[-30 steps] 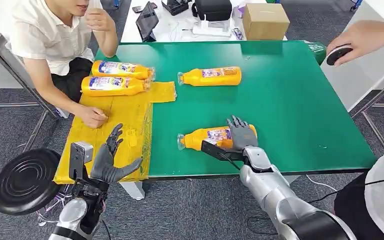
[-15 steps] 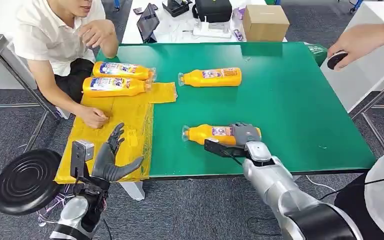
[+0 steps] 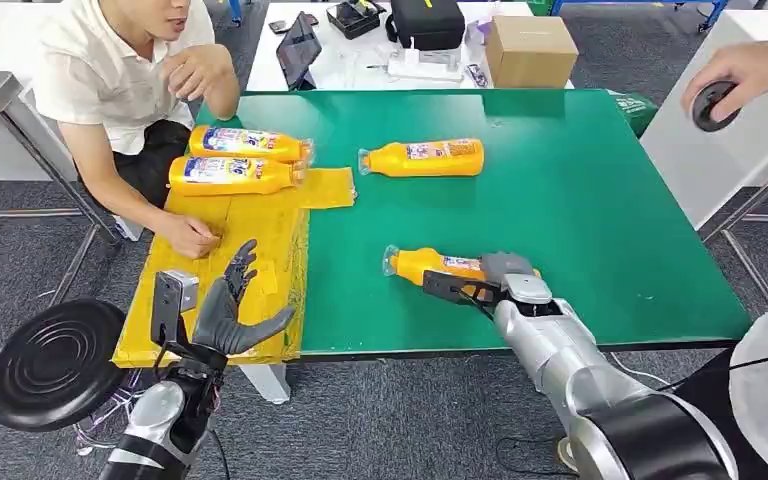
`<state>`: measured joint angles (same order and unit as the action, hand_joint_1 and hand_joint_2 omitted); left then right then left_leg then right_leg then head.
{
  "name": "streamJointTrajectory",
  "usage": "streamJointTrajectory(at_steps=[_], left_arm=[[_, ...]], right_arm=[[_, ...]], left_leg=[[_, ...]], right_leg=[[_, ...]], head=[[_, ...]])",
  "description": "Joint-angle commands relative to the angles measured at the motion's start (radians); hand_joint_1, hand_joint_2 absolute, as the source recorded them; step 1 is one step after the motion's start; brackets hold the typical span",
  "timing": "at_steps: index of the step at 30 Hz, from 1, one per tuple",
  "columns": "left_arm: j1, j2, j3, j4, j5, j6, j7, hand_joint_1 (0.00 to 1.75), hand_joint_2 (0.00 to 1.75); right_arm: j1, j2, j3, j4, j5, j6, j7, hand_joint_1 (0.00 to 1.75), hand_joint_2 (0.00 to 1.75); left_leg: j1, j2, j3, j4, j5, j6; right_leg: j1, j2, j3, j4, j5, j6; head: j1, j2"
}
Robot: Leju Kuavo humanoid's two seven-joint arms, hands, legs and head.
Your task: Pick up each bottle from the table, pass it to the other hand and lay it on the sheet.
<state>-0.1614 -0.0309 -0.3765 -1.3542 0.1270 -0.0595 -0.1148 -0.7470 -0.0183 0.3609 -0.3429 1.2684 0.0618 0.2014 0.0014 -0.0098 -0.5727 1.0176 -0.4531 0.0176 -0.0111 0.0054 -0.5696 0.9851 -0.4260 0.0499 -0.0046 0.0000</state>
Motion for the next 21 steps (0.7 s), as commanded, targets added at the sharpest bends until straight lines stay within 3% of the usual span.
streamJointTrajectory(at_steps=[1, 5, 7, 12, 16, 21], left_arm=[[-0.038, 0.013, -0.029, 0.056, 0.001, 0.0, 0.008, 0.0, 1.75], [-0.009, 0.031, -0.02, 0.022, 0.003, 0.013, -0.004, 0.0, 1.75], [0.02, 0.036, -0.011, -0.009, 0.007, 0.019, -0.013, 0.0, 1.75], [0.113, 0.045, -0.002, -0.085, 0.052, 0.002, -0.006, 0.0, 1.75], [0.133, 0.044, 0.005, -0.079, 0.101, -0.008, -0.01, 0.0, 1.75], [0.121, 0.07, -0.01, -0.057, 0.184, -0.106, -0.004, 0.0, 1.75]], right_arm=[[0.082, 0.001, -0.096, 0.078, -0.075, -0.002, -0.102, 1.75, 1.75], [0.096, 0.035, -0.202, 0.049, -0.215, -0.07, -0.318, 1.75, 1.75], [0.101, 0.059, -0.244, 0.02, -0.293, -0.1, -0.429, 1.75, 1.75], [0.153, 0.117, -0.239, -0.146, -0.454, -0.194, -0.626, 1.75, 1.75], [0.228, 0.145, -0.132, -0.327, -0.567, -0.172, -0.671, 1.75, 1.75], [0.227, 0.163, -0.002, -0.335, -0.655, -0.167, -0.67, 1.75, 1.75]], left_leg=[[0.001, -0.005, 0.0, -0.003, 0.002, -0.001], [0.001, -0.002, 0.001, -0.003, 0.002, -0.001], [0.001, 0.003, 0.003, -0.002, 0.0, -0.001], [0.001, 0.017, 0.003, -0.003, -0.002, -0.004], [0.002, 0.013, 0.002, -0.002, -0.001, -0.004], [0.003, 0.011, -0.006, -0.001, 0.0, -0.004]], right_leg=[[0.001, -0.006, 0.002, -0.004, 0.001, -0.002], [0.001, -0.003, 0.004, -0.004, 0.001, -0.002], [0.001, 0.001, 0.014, -0.002, 0.001, -0.001], [0.001, 0.016, 0.009, -0.002, 0.006, -0.005], [0.002, 0.013, 0.007, 0.0, 0.004, -0.005], [0.004, 0.011, 0.0, 0.002, 0.003, -0.004]], head=[[0.0, 0.0], [0.0, 0.0], [0.001, 0.0], [0.0, 0.0], [0.0, 0.0], [0.0, 0.0]])
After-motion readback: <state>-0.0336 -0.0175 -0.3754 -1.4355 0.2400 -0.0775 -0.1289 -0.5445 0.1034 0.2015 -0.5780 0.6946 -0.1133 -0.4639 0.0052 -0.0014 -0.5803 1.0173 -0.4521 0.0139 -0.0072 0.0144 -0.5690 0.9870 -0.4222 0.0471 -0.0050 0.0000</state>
